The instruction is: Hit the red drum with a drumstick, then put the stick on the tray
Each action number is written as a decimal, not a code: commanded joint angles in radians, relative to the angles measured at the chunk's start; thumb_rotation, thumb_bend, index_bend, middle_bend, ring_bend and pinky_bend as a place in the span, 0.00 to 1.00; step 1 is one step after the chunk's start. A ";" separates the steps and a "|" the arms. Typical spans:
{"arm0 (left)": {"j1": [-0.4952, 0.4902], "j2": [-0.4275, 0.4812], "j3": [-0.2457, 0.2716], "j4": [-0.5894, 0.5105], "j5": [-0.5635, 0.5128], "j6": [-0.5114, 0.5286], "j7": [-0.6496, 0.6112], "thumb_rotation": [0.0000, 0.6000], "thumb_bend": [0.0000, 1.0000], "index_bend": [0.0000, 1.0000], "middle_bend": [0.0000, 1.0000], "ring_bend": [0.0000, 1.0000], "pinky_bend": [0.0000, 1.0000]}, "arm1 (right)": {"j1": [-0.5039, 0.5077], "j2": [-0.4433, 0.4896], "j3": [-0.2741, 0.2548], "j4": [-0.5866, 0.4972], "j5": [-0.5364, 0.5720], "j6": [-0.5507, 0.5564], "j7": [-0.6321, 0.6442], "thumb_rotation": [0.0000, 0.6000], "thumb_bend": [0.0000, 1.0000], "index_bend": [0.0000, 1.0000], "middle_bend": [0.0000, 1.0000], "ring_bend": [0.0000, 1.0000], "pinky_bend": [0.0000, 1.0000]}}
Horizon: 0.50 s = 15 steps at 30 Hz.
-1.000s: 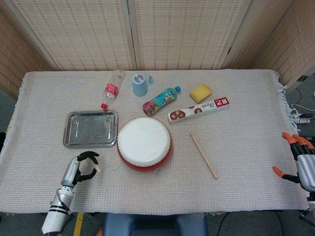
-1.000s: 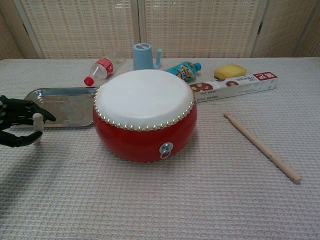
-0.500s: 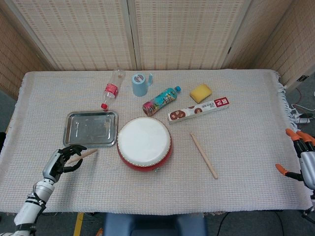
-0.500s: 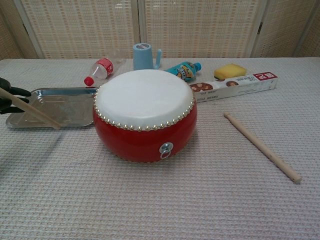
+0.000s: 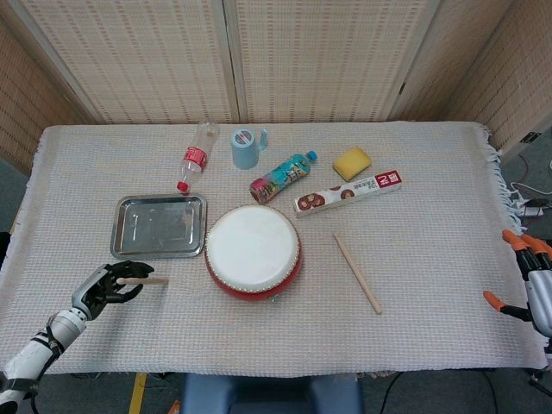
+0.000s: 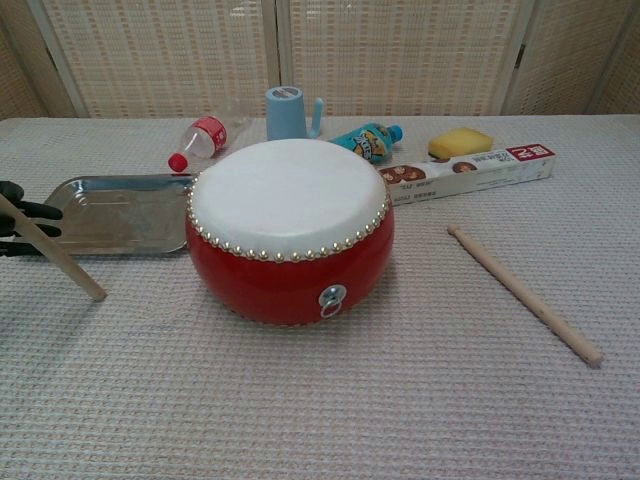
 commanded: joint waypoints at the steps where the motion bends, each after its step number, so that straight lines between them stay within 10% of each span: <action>1: -0.055 -0.015 0.044 0.076 0.054 -0.004 -0.111 1.00 0.38 0.57 0.35 0.24 0.19 | -0.002 0.004 0.002 -0.003 0.000 0.005 -0.001 1.00 0.16 0.03 0.14 0.00 0.11; 15: -0.102 -0.065 0.054 0.090 -0.092 -0.026 -0.001 1.00 0.38 0.53 0.35 0.24 0.19 | -0.006 0.010 0.002 -0.008 0.003 0.006 0.002 1.00 0.16 0.03 0.14 0.00 0.11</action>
